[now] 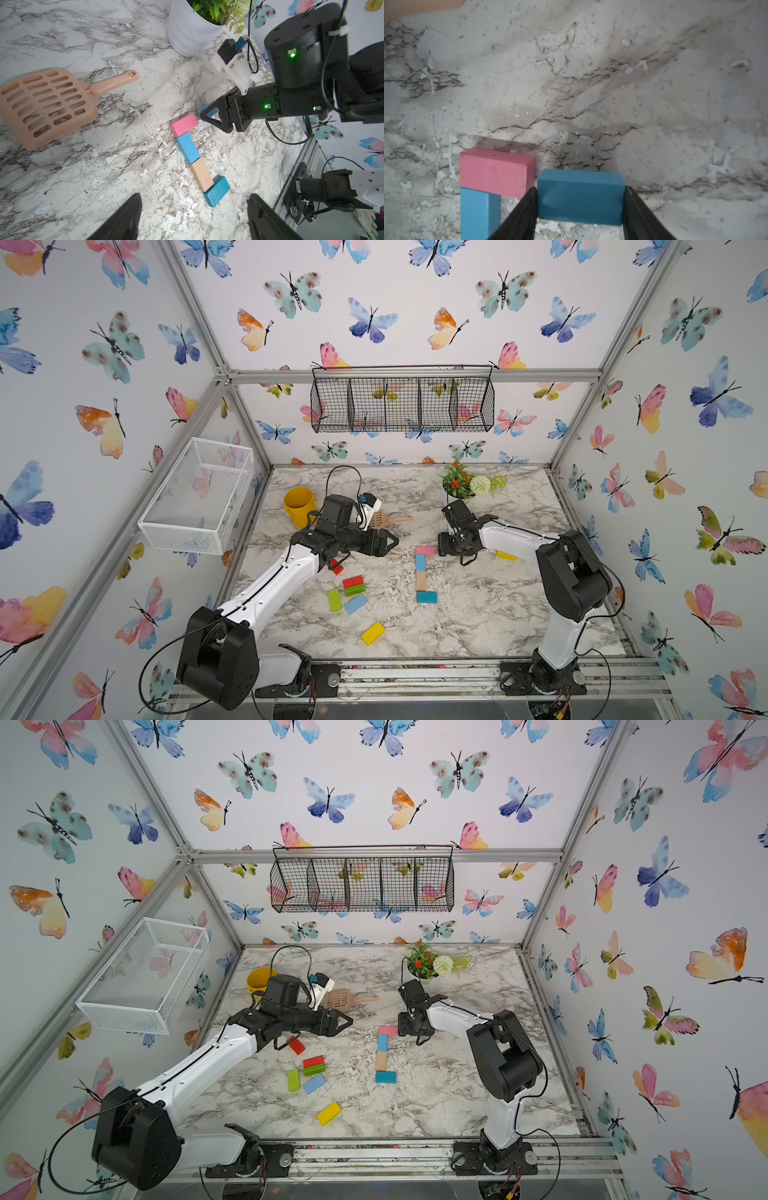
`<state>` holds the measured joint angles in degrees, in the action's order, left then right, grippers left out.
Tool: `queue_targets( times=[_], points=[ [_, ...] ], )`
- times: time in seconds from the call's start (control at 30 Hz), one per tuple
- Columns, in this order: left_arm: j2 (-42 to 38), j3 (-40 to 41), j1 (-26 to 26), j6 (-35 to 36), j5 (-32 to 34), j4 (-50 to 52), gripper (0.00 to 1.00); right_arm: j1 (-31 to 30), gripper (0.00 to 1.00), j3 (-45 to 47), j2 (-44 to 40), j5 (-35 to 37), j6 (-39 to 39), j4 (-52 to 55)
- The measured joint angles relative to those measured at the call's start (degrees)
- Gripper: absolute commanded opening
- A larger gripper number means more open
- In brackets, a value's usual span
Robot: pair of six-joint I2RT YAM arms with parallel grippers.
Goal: Assemble the letter c with building blocks
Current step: Assemble the building block at the center of the board.
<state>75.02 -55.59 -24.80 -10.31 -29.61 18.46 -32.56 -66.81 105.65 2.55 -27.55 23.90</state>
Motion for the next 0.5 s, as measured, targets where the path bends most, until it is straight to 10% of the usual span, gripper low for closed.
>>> queue_targets(
  times=[0.5],
  points=[
    [0.00,0.00,0.00,0.00,0.00,-0.07,0.81,0.00,0.63,0.00,0.39,-0.81,-0.52,-0.42]
  ],
)
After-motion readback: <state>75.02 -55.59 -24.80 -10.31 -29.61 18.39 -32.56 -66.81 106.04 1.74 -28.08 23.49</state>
